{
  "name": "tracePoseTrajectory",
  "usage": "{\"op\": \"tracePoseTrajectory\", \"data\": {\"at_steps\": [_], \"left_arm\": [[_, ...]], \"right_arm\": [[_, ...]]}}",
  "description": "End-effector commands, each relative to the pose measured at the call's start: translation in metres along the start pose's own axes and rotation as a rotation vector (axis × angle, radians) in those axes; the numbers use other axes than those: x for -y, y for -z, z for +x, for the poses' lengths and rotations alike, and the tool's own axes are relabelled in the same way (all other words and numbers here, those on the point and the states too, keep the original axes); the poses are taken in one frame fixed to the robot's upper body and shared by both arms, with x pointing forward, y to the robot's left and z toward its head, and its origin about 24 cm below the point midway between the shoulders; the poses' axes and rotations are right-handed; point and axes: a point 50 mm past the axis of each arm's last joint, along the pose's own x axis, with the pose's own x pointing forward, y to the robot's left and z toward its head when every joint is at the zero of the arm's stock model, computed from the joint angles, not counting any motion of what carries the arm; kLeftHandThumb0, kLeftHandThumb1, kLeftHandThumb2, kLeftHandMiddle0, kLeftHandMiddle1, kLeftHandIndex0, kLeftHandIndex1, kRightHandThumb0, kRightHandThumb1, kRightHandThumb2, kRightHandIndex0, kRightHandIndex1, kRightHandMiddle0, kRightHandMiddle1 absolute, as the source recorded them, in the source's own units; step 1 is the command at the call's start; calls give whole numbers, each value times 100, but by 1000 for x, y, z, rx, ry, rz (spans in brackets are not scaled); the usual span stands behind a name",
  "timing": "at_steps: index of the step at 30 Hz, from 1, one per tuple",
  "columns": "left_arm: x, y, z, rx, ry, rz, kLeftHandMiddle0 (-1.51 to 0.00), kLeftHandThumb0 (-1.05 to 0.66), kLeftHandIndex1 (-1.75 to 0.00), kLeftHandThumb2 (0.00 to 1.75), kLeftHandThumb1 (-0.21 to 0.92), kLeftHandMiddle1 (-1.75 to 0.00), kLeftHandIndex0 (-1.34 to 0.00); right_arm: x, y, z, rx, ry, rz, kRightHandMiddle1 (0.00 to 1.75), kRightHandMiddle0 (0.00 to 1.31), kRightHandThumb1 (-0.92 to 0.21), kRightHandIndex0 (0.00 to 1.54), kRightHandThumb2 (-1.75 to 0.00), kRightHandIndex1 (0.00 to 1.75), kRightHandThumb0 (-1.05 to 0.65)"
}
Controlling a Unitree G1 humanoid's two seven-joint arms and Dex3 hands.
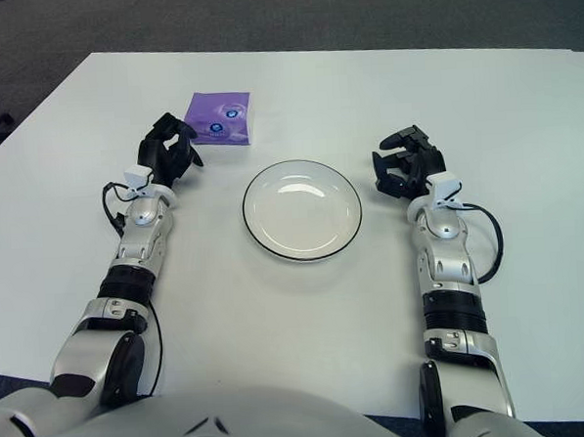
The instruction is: Put the tissue paper into the plate.
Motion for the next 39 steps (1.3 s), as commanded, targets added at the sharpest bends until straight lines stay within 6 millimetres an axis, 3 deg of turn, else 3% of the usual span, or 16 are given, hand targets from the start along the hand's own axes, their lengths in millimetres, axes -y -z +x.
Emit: {"op": "tracePoseTrajectory", "data": {"at_steps": [1,11,13,16,19,23,36,38,39], "left_arm": [[-8,28,-27,-59,-26,58,-99,-31,-175,47,92,-175,-73],[-8,-5,-18,284,42,297,-92,-30,-175,45,92,-175,-61],[-9,-12,-15,341,94,377,-87,-33,-166,43,91,-175,-46],[-9,-19,-10,398,151,534,-81,-35,-161,39,92,-175,-39],[-8,-27,-5,453,185,722,-68,-35,-159,38,92,-167,-37],[-3,-36,-6,546,186,884,-61,-35,-157,36,92,-142,-36],[13,-55,7,761,184,993,-53,-35,-158,37,92,-134,-35],[14,-58,10,772,201,1011,-47,-35,-159,38,92,-130,-33],[14,-59,12,776,206,1018,-43,-35,-161,39,92,-120,-32]], "right_arm": [[-2,49,-25,-219,-2,-6,159,38,-51,65,-93,144,-1],[-1,49,-25,-220,-2,-10,159,38,-51,65,-93,144,-1],[-1,50,-24,-221,-3,-10,159,38,-51,65,-93,144,-1],[0,50,-24,-221,-3,-11,159,38,-51,65,-93,144,-1],[0,50,-24,-221,-4,-11,159,38,-51,65,-93,144,-1],[1,50,-24,-221,-5,-12,159,38,-51,65,-93,144,-1],[1,50,-24,-225,-5,-15,159,38,-51,65,-93,144,-1],[1,50,-24,-226,-5,-15,159,38,-51,65,-93,144,-1],[1,50,-24,-226,-6,-15,159,38,-51,65,-93,144,-1]]}}
